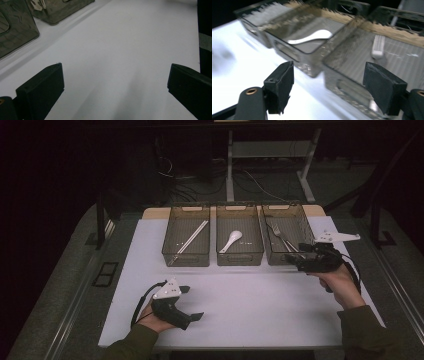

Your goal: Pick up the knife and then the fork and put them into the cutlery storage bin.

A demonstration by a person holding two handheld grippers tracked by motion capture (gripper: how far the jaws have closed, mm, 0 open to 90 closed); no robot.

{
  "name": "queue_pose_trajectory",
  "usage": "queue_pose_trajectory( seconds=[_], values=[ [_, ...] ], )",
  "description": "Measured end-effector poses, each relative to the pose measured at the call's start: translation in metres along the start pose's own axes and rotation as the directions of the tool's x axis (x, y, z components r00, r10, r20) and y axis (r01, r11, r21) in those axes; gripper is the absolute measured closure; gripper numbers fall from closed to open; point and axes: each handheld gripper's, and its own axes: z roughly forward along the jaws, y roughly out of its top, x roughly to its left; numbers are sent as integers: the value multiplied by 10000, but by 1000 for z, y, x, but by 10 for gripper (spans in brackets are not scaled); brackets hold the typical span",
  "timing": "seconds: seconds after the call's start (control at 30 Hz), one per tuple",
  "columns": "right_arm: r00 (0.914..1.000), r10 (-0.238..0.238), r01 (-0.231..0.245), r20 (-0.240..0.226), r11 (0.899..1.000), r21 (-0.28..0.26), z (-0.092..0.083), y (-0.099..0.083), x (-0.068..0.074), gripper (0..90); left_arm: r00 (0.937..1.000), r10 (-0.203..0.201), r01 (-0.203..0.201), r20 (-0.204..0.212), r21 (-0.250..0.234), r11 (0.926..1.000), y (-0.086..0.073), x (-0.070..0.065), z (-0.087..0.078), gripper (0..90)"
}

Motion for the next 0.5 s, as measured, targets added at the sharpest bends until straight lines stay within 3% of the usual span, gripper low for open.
queue_pose_trajectory(
  seconds=[0.1,0.4,0.5],
  values=[
    [9994,-155,149,-301,9997,-215,-4,-11,9,239,10000,38,-38,0,-1,10000,0,0,-1,0],
    [9944,-583,584,-882,9983,-16,-6,-53,32,196,9999,126,-126,21,52,9999,1,-1,-2,0],
    [9951,-629,641,-764,9979,135,-6,-65,36,191,9999,142,-142,29,42,9999,1,-2,-2,0]
  ],
)
